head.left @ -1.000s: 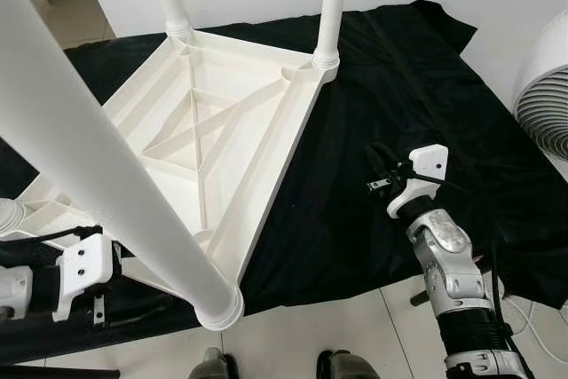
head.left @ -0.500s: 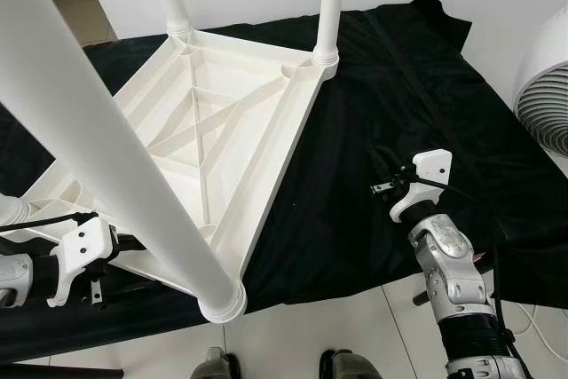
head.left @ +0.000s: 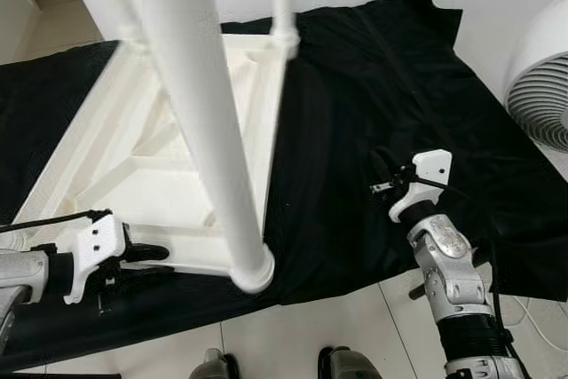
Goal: Building children table
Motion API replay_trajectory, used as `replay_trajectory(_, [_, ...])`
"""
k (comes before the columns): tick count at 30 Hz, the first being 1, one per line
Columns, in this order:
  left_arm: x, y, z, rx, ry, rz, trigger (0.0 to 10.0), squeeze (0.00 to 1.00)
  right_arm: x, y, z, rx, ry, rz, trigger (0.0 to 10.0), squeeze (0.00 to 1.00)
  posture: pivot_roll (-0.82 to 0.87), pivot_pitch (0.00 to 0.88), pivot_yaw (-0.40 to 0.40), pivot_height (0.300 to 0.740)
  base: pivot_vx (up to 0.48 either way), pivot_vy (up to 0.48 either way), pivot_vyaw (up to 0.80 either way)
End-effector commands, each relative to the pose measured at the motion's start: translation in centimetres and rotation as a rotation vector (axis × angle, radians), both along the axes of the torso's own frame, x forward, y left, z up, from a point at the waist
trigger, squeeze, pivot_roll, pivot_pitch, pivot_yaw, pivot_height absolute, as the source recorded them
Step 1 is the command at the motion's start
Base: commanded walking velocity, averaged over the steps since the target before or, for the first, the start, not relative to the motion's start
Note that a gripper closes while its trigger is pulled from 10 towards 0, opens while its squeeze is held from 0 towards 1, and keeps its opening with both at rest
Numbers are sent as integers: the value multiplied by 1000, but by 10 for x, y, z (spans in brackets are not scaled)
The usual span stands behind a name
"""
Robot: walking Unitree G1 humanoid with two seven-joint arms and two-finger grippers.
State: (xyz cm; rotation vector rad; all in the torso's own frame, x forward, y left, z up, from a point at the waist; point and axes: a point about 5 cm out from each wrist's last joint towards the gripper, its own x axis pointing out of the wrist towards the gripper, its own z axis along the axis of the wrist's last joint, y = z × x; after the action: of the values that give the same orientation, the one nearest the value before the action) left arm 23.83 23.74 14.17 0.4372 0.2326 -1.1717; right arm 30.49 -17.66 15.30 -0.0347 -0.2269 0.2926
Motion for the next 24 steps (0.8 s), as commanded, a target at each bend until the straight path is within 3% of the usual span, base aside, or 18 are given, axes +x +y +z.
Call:
replay_trajectory(1, [9,-7,17,-69,-114,106,0,0,-2,3,-2,-4,9,8,10000,0,-7,164,101,740,0,0,0])
replay_trajectory(2, [9,-7,17,-69,-114,106,0,0,-2,3,-2,-4,9,8,10000,0,-7,164,101,740,0,0,0])
replay_trajectory(4, [10,-27,19,-108,-161,74,0,0,-2,4,-3,-4,9,10,10000,0,-5,168,99,740,0,0,0])
replay_trajectory(7, [12,-40,21,-145,-186,65,0,0,-2,5,-3,-5,10,12,10000,0,-5,168,97,740,0,0,0])
replay_trajectory(8, [14,-48,23,-169,-200,62,588,0,-2,5,-3,-5,10,12,10000,0,-5,168,97,740,0,0,0])
replay_trajectory(9, [18,-61,23,-193,-227,68,10000,0,-2,7,-4,-3,12,13,10000,0,-5,166,94,740,0,0,0])
replay_trajectory(12, [22,-76,24,-219,-255,68,10000,0,-2,10,-4,3,14,19,10000,0,-15,167,100,740,0,0,0])
replay_trajectory(15, [22,-77,25,-207,-240,62,10000,0,-3,11,-4,5,14,23,10000,0,-16,168,100,740,0,0,0])
replay_trajectory(24, [18,-35,37,-183,-239,154,10000,0,-6,7,-7,-2,24,22,10000,0,-8,165,91,740,0,0,0])
